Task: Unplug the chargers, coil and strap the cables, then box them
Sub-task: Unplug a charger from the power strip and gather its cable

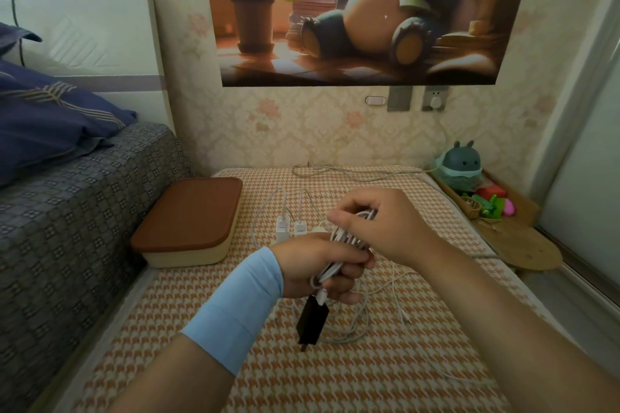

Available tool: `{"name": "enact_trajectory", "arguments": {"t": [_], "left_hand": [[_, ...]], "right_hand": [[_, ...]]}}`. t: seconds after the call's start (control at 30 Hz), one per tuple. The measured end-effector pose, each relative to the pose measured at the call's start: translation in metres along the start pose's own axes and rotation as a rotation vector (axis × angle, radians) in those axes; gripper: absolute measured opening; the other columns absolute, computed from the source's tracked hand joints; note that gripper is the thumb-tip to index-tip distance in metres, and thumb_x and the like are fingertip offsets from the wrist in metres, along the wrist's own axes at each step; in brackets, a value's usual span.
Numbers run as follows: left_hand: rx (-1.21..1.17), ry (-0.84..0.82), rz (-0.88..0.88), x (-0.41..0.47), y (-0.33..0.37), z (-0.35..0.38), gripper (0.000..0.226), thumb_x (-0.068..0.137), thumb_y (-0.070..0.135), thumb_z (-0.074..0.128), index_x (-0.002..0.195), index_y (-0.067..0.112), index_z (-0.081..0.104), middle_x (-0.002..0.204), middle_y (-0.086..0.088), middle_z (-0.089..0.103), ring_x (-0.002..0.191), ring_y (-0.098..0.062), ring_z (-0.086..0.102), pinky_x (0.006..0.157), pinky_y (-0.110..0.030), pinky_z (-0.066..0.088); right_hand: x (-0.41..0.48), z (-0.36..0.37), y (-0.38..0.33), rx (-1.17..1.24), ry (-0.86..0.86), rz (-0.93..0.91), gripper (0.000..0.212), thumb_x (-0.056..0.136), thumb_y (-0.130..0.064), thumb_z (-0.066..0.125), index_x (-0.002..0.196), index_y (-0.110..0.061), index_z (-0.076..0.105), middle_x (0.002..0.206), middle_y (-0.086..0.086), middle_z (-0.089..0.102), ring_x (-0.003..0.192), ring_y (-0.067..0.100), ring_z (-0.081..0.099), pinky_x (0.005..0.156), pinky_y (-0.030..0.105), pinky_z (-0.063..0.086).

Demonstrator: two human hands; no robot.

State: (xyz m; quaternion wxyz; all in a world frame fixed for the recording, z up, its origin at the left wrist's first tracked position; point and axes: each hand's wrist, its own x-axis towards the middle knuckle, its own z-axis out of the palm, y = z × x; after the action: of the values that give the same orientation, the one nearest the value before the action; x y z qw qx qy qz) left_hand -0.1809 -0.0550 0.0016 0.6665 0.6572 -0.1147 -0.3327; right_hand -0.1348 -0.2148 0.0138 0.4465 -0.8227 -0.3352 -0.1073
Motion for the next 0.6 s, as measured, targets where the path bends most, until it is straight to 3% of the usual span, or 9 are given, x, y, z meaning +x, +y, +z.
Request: {"name": "enact_trajectory", "arguments": {"t": [0.1,0.23,0.3,0.37,0.4,0.5,0.6], "left_hand": [[0.038,-0.044,-0.03,-0.001,-0.003,-0.001,0.015,0.097,0.02,0.05,0.087,0.009,0.056,0.06,0.004,0.037,0.039,-0.006,0.037,0.072,-0.029,0.053],[-0.033,-0.011,-0.048,0.0,-0.002,0.001,0.021,0.091,0.027,0.058,0.096,0.009,0.067,0.065,0.001,0.049,0.048,-0.011,0.049,0.089,-0.04,0.052],[0.081,0.025,-0.076,-0.003,-0.001,-0.002,0.028,0.088,0.037,0.06,0.108,0.02,0.071,0.089,-0.001,0.071,0.079,-0.02,0.068,0.103,-0.046,0.043],[0.277,0.042,-0.087,-0.008,-0.001,-0.008,0.032,0.086,0.045,0.06,0.114,0.031,0.067,0.114,0.005,0.073,0.113,-0.018,0.064,0.113,-0.05,0.033],[0.311,0.037,-0.065,-0.01,-0.003,-0.011,0.035,0.086,0.044,0.06,0.118,0.03,0.065,0.118,0.006,0.071,0.118,-0.017,0.062,0.113,-0.051,0.033],[0.17,0.018,0.057,-0.009,-0.006,-0.009,0.029,0.085,0.026,0.066,0.112,0.016,0.064,0.101,0.001,0.073,0.096,-0.019,0.069,0.091,-0.041,0.052],[0.153,0.209,0.153,0.002,-0.011,-0.004,0.029,0.086,0.011,0.071,0.114,0.006,0.062,0.083,-0.009,0.065,0.068,-0.018,0.059,0.064,-0.033,0.048]], "right_hand": [[-0.001,0.001,0.003,-0.087,-0.088,0.014,0.034,0.09,-0.049,0.069,0.065,-0.027,0.071,0.066,-0.009,0.069,0.064,0.006,0.063,0.064,0.029,0.05],[0.002,0.001,0.009,-0.05,0.044,0.001,0.052,0.095,-0.037,0.066,0.051,-0.012,0.055,0.046,0.006,0.046,0.045,0.013,0.039,0.049,0.035,0.035],[0.002,-0.003,0.011,-0.057,0.091,0.017,0.055,0.096,-0.033,0.065,0.052,-0.004,0.049,0.047,0.013,0.04,0.044,0.012,0.034,0.046,0.034,0.029],[0.001,-0.008,0.017,-0.04,0.152,0.078,0.057,0.098,-0.03,0.063,0.052,-0.002,0.043,0.045,0.007,0.033,0.043,0.013,0.031,0.045,0.028,0.027],[0.001,-0.011,0.021,-0.023,0.182,0.121,0.058,0.098,-0.03,0.062,0.052,-0.002,0.041,0.046,0.005,0.032,0.043,0.014,0.03,0.045,0.025,0.026],[0.002,-0.015,0.032,-0.001,0.275,0.233,0.061,0.099,-0.035,0.059,0.053,0.0,0.041,0.047,0.007,0.035,0.044,0.02,0.034,0.047,0.03,0.027],[0.004,-0.017,0.039,-0.028,0.323,0.295,0.06,0.099,-0.041,0.058,0.05,-0.01,0.04,0.046,0.007,0.035,0.043,0.02,0.035,0.05,0.031,0.028]]}}
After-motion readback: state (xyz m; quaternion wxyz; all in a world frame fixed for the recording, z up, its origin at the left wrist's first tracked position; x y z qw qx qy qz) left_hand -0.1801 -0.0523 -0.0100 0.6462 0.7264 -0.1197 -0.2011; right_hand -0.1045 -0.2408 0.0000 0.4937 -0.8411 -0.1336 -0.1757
